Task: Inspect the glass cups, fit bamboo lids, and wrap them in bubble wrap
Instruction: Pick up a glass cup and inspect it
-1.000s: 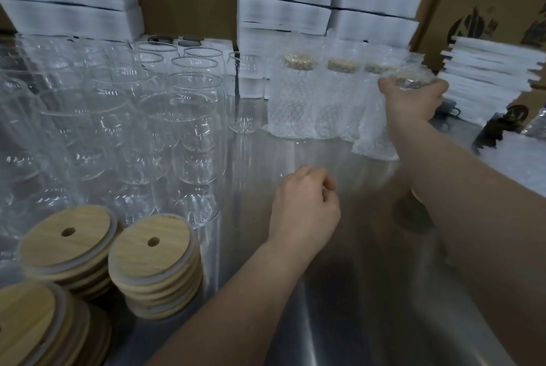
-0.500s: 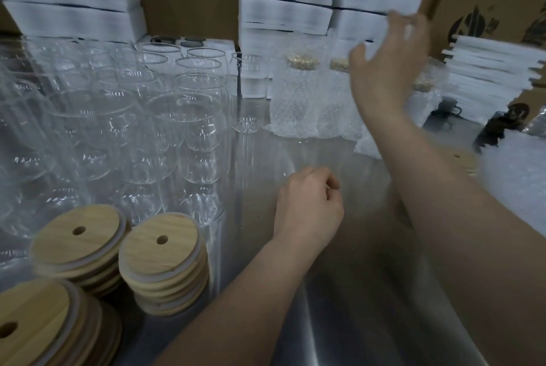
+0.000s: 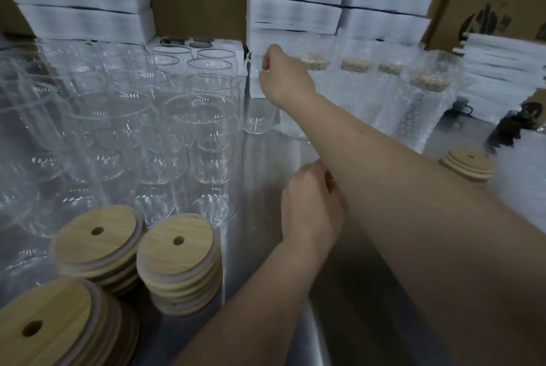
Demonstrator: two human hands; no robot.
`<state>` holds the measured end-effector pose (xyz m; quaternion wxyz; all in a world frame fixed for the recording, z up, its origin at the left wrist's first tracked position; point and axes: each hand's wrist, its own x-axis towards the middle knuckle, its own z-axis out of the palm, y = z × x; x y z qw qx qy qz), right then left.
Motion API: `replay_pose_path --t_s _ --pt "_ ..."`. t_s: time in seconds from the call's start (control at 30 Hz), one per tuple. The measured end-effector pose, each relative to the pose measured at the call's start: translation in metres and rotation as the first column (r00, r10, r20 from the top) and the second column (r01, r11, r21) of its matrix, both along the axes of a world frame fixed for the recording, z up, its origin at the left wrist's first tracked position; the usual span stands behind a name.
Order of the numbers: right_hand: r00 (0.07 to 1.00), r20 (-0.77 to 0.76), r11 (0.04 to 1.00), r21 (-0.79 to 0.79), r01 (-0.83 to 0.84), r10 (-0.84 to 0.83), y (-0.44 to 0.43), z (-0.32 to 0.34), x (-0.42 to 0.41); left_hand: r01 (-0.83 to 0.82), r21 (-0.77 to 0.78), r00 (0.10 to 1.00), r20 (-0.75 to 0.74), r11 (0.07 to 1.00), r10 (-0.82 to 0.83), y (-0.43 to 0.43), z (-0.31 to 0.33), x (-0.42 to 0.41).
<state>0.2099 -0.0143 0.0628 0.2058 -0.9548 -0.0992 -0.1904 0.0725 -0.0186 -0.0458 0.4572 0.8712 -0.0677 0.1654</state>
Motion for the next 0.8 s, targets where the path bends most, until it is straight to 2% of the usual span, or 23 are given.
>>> replay_pose_path --t_s 0.13,0.3,0.67,0.73,0.8 --pt "1.000 0.013 0.998 0.068 0.005 -0.006 -0.011 -0.002 -0.008 -0.095 -0.275 0.995 -0.018 0.957 0.093 0.000 0.005 -0.005" --pt "0.994 0.104 0.978 0.209 0.001 -0.023 -0.029 0.000 -0.034 -0.238 -0.398 0.968 -0.024 0.886 0.250 0.001 0.007 -0.004" --pt "0.982 0.180 0.931 0.348 -0.112 0.050 -0.066 0.013 -0.137 -0.241 -0.431 0.944 0.105 0.869 0.314 0.002 0.004 -0.001" --pt "0.970 0.230 0.891 0.421 -0.172 0.078 -0.070 0.006 -0.146 -0.195 -0.486 0.953 0.113 0.852 0.283 0.003 0.003 0.000" --pt "0.938 0.338 0.810 0.527 -0.257 0.077 -0.076 -0.005 -0.150 -0.159 -0.549 0.965 0.089 0.821 0.247 0.005 0.002 0.000"
